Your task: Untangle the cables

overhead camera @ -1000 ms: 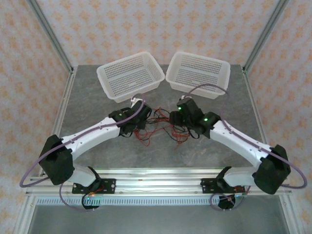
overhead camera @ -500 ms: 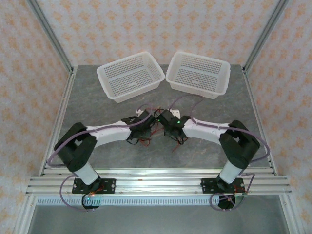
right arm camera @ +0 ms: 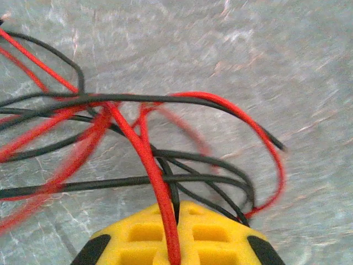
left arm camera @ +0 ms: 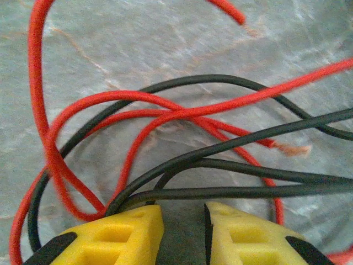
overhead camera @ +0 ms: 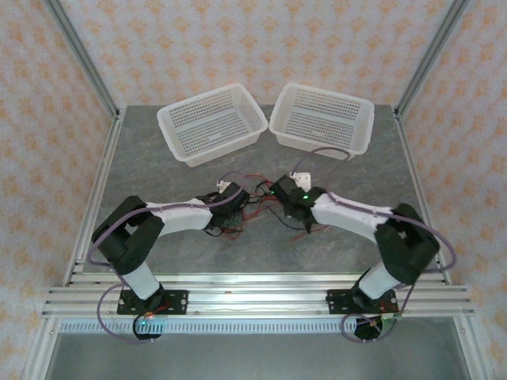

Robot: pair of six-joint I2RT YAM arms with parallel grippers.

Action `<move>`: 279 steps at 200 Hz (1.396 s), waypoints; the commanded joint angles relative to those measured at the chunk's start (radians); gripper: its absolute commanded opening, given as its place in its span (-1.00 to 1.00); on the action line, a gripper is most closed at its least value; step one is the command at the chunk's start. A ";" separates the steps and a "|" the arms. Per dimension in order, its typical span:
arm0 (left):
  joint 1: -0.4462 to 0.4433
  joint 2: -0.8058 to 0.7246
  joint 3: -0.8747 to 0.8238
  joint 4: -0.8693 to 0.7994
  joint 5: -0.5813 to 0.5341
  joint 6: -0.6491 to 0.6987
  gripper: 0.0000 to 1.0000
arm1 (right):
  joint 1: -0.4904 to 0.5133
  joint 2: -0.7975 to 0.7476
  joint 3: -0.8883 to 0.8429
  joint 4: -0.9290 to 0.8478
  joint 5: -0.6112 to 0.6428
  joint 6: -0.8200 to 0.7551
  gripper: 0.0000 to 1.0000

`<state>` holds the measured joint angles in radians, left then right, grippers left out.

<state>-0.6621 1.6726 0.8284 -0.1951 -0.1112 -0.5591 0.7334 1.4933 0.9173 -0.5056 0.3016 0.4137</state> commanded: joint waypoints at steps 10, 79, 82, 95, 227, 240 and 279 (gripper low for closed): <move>0.096 -0.001 -0.029 -0.123 -0.159 -0.013 -0.38 | -0.068 -0.144 -0.049 -0.051 -0.120 -0.208 -0.90; 0.121 -0.035 0.030 -0.196 -0.191 0.038 -0.28 | -0.231 -0.196 -0.096 0.043 -0.211 -0.109 -0.87; 0.121 -0.038 0.033 -0.198 -0.189 0.041 -0.27 | -0.238 -0.199 -0.102 0.052 -0.215 -0.100 -0.86; 0.122 -0.054 0.045 -0.204 -0.173 0.060 -0.21 | -0.260 -0.214 -0.130 0.091 -0.229 -0.061 -0.78; 0.121 -0.399 0.251 -0.385 0.041 0.190 0.07 | -0.232 -0.445 -0.112 0.015 -0.380 -0.017 0.12; 0.121 -0.432 0.269 -0.400 0.028 0.183 0.07 | -0.212 -0.474 -0.079 -0.029 -0.368 -0.030 0.13; 0.121 -0.514 0.276 -0.381 0.024 0.168 0.08 | -0.117 -0.479 0.018 -0.086 -0.372 -0.108 0.08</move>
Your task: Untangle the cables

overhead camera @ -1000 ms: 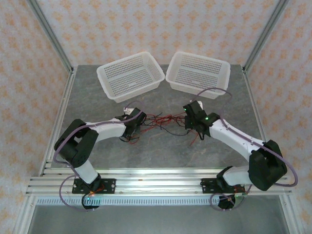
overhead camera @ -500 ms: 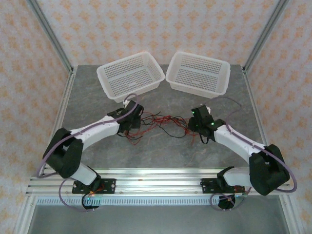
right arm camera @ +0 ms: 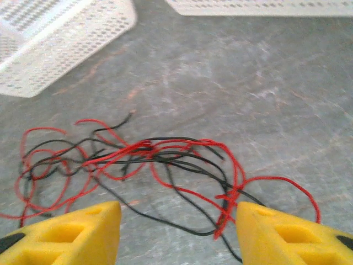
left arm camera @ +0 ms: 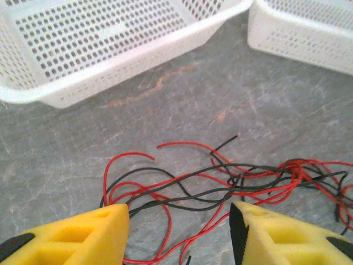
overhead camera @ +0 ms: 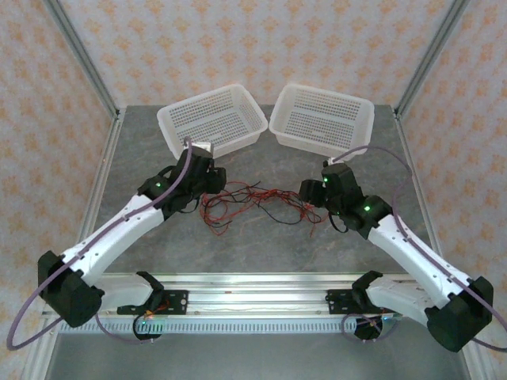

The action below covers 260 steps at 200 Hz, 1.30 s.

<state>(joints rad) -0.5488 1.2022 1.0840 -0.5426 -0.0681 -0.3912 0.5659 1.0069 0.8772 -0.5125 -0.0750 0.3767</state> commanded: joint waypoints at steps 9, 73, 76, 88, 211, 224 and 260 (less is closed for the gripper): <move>0.008 -0.061 0.012 -0.015 -0.010 -0.001 0.10 | 0.075 0.032 0.076 -0.080 -0.003 -0.090 0.03; 0.028 -0.182 -0.102 0.114 0.063 -0.032 0.33 | 0.236 0.323 0.142 0.046 -0.041 -0.168 -0.11; 0.030 -0.188 -0.107 0.119 0.069 -0.034 0.34 | 0.242 0.336 0.141 0.059 -0.044 -0.171 -0.11; 0.039 -0.207 -0.125 0.138 0.099 -0.033 0.35 | 0.258 0.391 0.137 0.100 -0.051 -0.188 -0.10; 0.055 -0.245 -0.164 0.148 0.153 -0.034 0.37 | 0.276 0.759 0.128 0.261 0.146 -0.335 -0.01; 0.055 -0.245 -0.165 0.147 0.152 -0.035 0.37 | 0.275 0.776 0.129 0.264 0.151 -0.335 -0.15; 0.057 -0.245 -0.166 0.143 0.153 -0.035 0.37 | 0.275 0.768 0.138 0.250 0.139 -0.324 -1.00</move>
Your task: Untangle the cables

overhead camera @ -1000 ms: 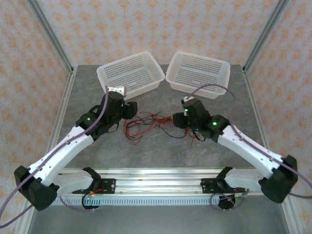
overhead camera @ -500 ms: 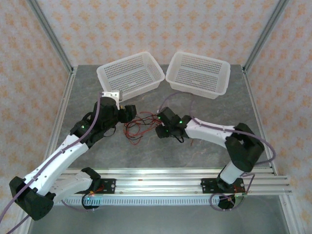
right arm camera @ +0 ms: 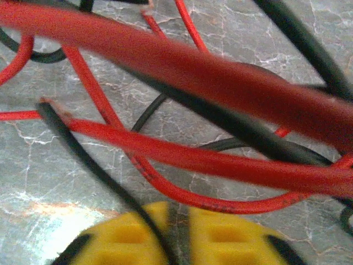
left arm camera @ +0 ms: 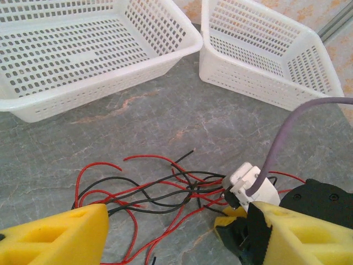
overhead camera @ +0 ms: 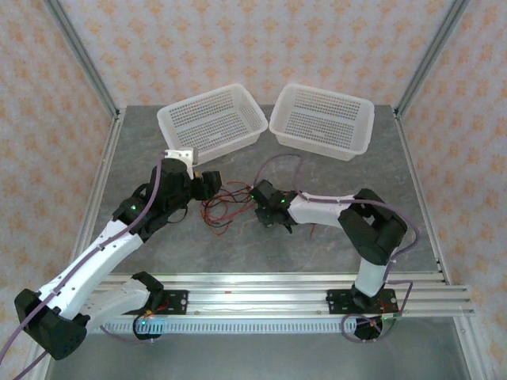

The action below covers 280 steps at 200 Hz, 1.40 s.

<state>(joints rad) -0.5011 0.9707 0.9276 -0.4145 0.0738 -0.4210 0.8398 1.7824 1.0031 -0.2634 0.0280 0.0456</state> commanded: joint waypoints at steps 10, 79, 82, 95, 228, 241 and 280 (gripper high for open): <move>0.008 -0.013 -0.010 0.014 0.008 -0.005 0.37 | 0.004 -0.039 0.017 -0.013 0.024 0.010 -1.00; 0.010 0.007 -0.030 0.056 0.036 -0.005 0.35 | -0.001 -0.383 0.139 -0.172 -0.073 0.054 -1.00; 0.010 0.008 -0.032 0.059 0.038 -0.005 0.35 | -0.002 -0.393 0.143 -0.177 -0.076 0.057 -1.00; 0.010 0.013 -0.036 0.068 0.046 -0.004 0.35 | -0.011 -0.436 0.170 -0.187 -0.084 0.066 -1.00; -0.006 0.062 -0.182 0.289 0.199 -0.023 0.27 | -0.150 -0.444 0.695 -0.239 0.018 0.047 -1.00; -0.010 0.072 -0.192 0.303 0.199 -0.027 0.27 | -0.164 -0.423 0.751 -0.245 0.019 0.041 -1.00; -0.027 0.100 -0.210 0.323 0.191 -0.027 0.26 | -0.196 -0.363 0.907 -0.255 0.010 0.030 -1.00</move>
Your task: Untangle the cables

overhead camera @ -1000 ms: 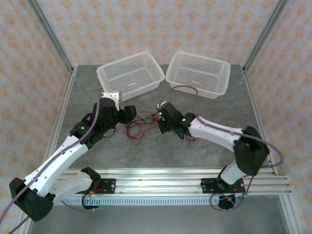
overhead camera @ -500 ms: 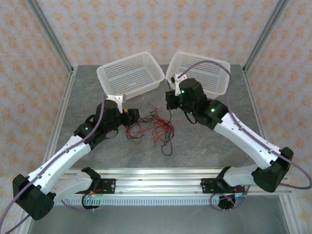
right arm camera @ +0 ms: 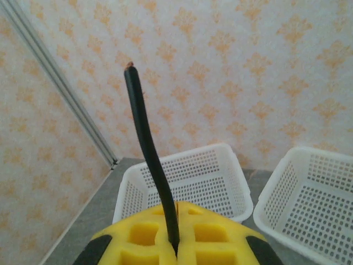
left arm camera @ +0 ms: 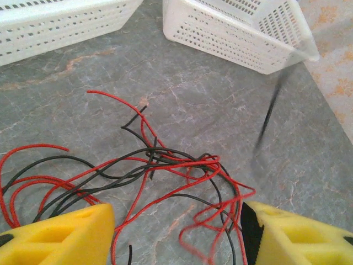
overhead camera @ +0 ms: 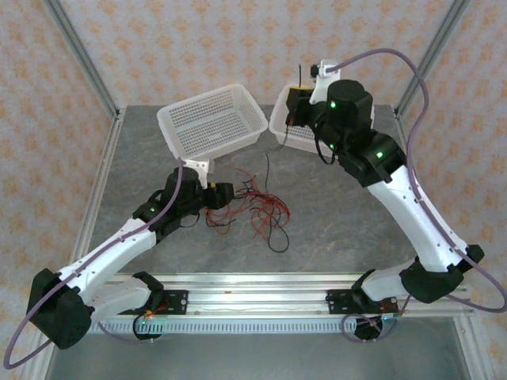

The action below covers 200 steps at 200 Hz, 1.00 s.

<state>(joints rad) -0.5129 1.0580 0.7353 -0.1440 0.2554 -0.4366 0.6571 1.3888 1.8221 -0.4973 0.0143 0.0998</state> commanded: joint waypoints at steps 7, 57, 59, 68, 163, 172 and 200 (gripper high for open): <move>-0.016 0.016 -0.020 0.058 0.009 -0.013 0.26 | -0.018 0.040 0.115 -0.020 0.028 -0.028 -1.00; -0.031 0.027 -0.042 0.097 0.009 -0.026 0.26 | -0.074 0.129 0.298 0.022 0.095 -0.077 -1.00; -0.030 0.028 -0.043 0.098 0.008 -0.027 0.26 | -0.080 0.135 0.302 0.023 0.094 -0.078 -1.00; -0.030 0.024 -0.046 0.102 0.002 -0.030 0.26 | -0.109 0.157 0.332 0.028 0.089 -0.078 -1.00; 0.043 -0.148 -0.110 0.086 -0.098 -0.130 0.99 | -0.385 0.447 0.439 0.170 -0.017 -0.122 -1.00; 0.051 -0.155 -0.110 0.075 -0.094 -0.128 0.99 | -0.399 0.479 0.440 0.179 -0.020 -0.122 -1.00; 0.054 -0.162 -0.093 0.030 -0.103 -0.111 0.99 | -0.438 0.578 0.444 0.209 -0.019 -0.126 -1.00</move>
<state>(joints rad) -0.4637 0.9112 0.6369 -0.0856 0.1715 -0.5400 0.2478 1.9083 2.2314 -0.3519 0.0101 -0.0055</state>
